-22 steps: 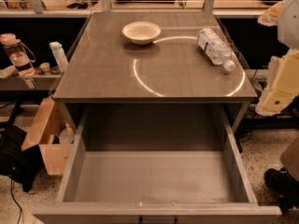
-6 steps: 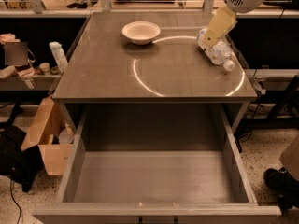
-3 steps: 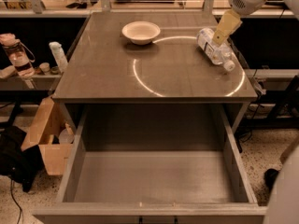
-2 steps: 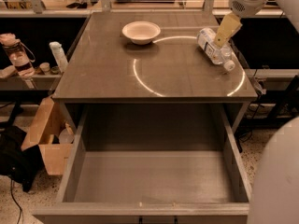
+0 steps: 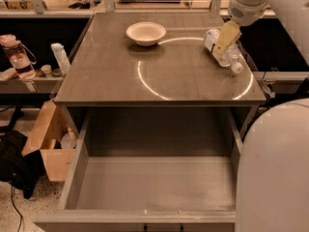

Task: Place blue plastic bottle into top drawer

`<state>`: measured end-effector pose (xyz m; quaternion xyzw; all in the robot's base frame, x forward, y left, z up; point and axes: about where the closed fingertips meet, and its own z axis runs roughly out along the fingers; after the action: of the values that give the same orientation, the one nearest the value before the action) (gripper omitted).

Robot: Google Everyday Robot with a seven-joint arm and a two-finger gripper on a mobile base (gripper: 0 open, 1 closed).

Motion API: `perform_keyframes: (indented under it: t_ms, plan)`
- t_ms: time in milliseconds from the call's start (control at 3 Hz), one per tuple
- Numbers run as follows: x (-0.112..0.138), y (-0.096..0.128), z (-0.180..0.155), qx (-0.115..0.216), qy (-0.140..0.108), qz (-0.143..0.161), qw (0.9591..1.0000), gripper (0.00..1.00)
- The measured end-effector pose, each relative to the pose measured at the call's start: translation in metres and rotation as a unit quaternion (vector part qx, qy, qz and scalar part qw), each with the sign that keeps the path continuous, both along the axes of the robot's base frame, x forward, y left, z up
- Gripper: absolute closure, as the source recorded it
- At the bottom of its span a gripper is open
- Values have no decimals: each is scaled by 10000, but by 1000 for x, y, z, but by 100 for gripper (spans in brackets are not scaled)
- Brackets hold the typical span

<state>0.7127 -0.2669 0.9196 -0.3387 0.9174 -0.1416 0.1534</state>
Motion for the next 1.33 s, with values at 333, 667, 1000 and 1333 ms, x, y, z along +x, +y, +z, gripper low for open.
perform_keyframes:
  t_ms: [333,667,1000,1333]
  plan:
    - [1,0,0,-8,-26,-33,10000,0]
    - [4,-1,1,-46,-133,-184,9997,0]
    - [21,7,-9,96,-117,-377,9992,0]
    - [33,14,-14,212,-76,-404,9989,0]
